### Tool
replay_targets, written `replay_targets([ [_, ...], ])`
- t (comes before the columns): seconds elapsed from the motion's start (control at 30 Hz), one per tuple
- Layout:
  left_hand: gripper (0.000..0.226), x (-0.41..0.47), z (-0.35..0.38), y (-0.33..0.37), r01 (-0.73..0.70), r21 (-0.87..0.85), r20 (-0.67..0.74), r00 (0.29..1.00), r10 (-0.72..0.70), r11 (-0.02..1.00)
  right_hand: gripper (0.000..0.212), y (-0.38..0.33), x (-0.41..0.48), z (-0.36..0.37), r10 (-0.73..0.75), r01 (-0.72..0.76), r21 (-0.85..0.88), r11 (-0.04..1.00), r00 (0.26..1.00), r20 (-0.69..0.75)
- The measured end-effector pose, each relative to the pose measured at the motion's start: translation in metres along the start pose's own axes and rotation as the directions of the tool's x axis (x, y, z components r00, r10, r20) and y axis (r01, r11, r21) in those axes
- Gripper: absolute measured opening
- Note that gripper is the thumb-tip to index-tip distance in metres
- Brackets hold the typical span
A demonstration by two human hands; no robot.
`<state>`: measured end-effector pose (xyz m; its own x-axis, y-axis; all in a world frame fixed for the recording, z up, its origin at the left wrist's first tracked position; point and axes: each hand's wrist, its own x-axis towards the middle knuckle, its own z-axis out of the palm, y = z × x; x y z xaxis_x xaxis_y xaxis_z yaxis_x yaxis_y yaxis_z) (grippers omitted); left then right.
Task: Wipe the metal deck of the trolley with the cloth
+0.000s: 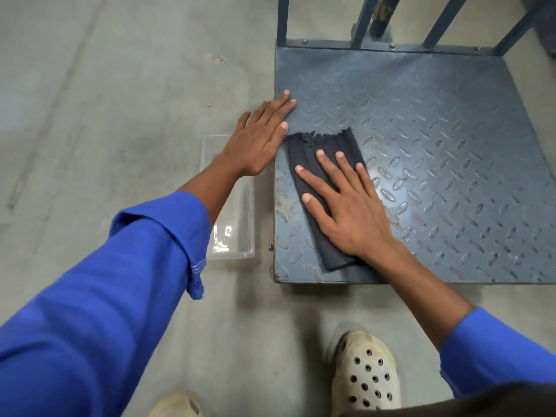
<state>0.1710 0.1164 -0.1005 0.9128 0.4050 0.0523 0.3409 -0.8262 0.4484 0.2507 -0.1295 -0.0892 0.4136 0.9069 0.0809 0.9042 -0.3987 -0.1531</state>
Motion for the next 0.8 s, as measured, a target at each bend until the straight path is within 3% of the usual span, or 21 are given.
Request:
replay_targets([
  [0.2, 0.057, 0.010, -0.002, -0.007, -0.050, 0.010, -0.025, 0.998, 0.050, 0.999, 0.054, 0.004, 0.002, -0.001, -0.217, 0.219, -0.021, 0.975, 0.974, 0.065],
  [0.37, 0.054, 0.016, -0.014, -0.012, -0.082, 0.078, 0.002, 0.997, 0.082, 0.994, 0.052, 0.036, 0.040, -0.013, 0.028, -0.028, 0.001, 1.000, 0.997, 0.073],
  [0.53, 0.056, 0.013, -0.012, -0.007, -0.063, 0.093, 0.002, 0.998, 0.063, 0.994, 0.051, -0.035, -0.034, 0.000, -0.335, 0.339, -0.028, 0.940, 0.937, 0.103],
  [0.6, 0.056, 0.011, -0.010, -0.004, -0.038, 0.075, -0.007, 0.999, 0.039, 0.996, 0.051, -0.030, -0.040, -0.003, -0.377, 0.380, -0.001, 0.925, 0.919, 0.119],
  [0.8, 0.056, -0.005, -0.008, 0.003, -0.032, 0.082, -0.008, 0.999, 0.033, 0.996, 0.053, 0.045, 0.005, -0.015, 0.042, -0.041, -0.010, 0.999, 0.997, 0.061],
])
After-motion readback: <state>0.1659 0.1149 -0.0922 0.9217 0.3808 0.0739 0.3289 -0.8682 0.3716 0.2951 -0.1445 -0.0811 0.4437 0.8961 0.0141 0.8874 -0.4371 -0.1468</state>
